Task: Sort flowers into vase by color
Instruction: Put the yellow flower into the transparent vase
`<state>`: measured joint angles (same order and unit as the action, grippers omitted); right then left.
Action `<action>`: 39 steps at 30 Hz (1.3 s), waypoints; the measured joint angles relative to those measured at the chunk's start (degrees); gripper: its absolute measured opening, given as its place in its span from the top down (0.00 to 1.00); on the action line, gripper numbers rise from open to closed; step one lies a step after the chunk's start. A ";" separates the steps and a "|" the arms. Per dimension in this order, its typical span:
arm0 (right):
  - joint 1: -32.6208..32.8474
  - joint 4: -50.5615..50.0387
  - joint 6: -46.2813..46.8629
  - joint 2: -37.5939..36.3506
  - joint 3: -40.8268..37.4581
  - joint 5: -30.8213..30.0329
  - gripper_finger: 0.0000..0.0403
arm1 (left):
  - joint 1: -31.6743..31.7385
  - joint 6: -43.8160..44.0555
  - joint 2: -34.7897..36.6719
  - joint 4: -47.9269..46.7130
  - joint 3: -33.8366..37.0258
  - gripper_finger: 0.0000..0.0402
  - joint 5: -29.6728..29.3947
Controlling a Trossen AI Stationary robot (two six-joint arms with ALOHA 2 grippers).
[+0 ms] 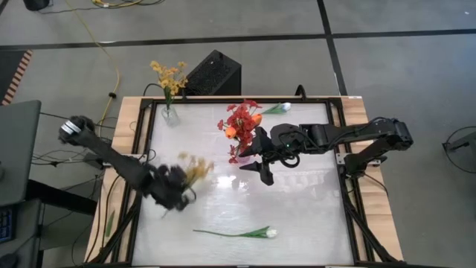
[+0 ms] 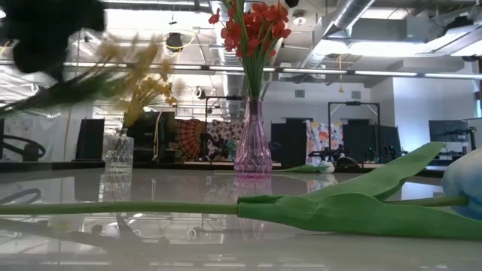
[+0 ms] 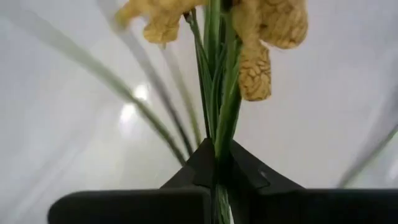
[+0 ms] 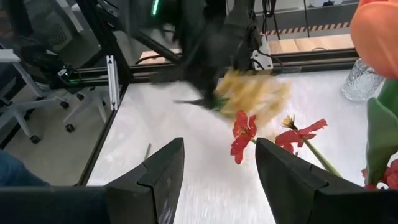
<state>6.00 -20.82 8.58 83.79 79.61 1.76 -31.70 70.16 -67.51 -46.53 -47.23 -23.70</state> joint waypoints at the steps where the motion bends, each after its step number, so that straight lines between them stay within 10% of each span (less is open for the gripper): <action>1: 0.00 0.04 0.00 0.00 0.00 0.01 0.45 | 0.64 -0.78 2.75 0.03 -0.80 0.99 -5.22; 12: -0.02 0.58 0.00 0.00 0.00 0.00 0.45 | 3.79 -21.90 27.87 -0.47 -3.54 1.00 -66.20; 31: -0.65 3.78 -3.10 0.00 0.00 -0.15 0.45 | 42.61 -18.44 28.20 0.12 5.53 1.00 -58.97; 35: -1.42 3.78 -3.25 0.00 0.00 -0.15 0.45 | 50.36 -25.27 26.89 5.87 5.53 1.00 -50.39; 39: -2.50 3.76 -5.05 0.00 0.00 -0.13 0.45 | 58.96 -51.61 24.08 25.34 5.53 1.00 -30.55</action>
<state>3.50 -17.06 3.53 83.79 79.61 1.63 27.26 18.55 -43.42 -21.18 -41.69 -54.25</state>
